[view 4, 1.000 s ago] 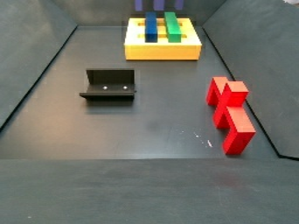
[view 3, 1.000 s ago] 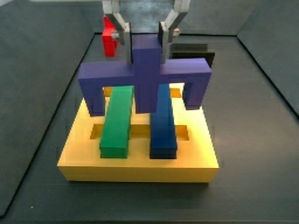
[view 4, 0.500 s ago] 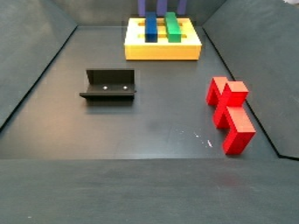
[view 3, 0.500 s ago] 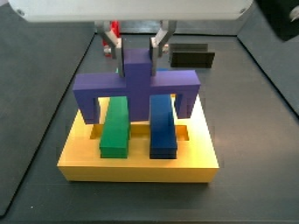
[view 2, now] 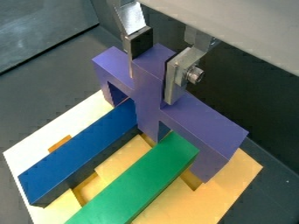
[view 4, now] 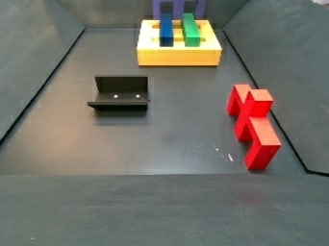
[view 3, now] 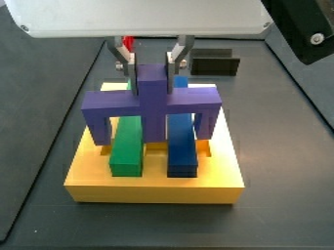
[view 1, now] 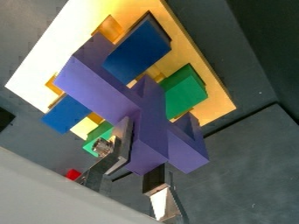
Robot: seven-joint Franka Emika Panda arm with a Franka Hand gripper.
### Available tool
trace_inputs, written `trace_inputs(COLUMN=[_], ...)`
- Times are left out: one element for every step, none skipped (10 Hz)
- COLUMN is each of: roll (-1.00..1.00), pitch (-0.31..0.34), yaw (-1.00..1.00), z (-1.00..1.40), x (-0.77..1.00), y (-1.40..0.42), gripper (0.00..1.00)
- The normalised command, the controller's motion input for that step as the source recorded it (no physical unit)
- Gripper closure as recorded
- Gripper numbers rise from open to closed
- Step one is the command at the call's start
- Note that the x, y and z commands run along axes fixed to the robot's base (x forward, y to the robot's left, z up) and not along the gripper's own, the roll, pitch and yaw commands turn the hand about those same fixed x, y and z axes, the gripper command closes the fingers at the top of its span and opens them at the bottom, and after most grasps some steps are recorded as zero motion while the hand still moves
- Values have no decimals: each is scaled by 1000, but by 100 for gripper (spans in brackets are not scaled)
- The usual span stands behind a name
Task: Pick up the purple object. Move up. Place the purple object on the fixture. Regrasp the purple object. Move to above the board. Insert the purple object.
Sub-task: Insert the purple object.
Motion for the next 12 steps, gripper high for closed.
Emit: trace_inputs(roll=[0, 0, 0, 0, 0, 0, 0, 0, 0, 0, 0, 0], pitch=[0, 0, 0, 0, -14, -27, -24, -34, -59, -53, 0, 89], yaw=[0, 0, 0, 0, 0, 0, 0, 0, 0, 0, 0, 0], z=[-17, 0, 0, 0, -80, -131, -140, -251, -434, -400, -91, 83], x=[6, 157, 174, 106, 0, 0, 0, 0, 20, 31, 114, 6], y=[-23, -80, -23, 0, 0, 0, 0, 0, 0, 0, 0, 0], gripper=[100, 100, 100, 100, 100, 100, 100, 100, 100, 100, 100, 100])
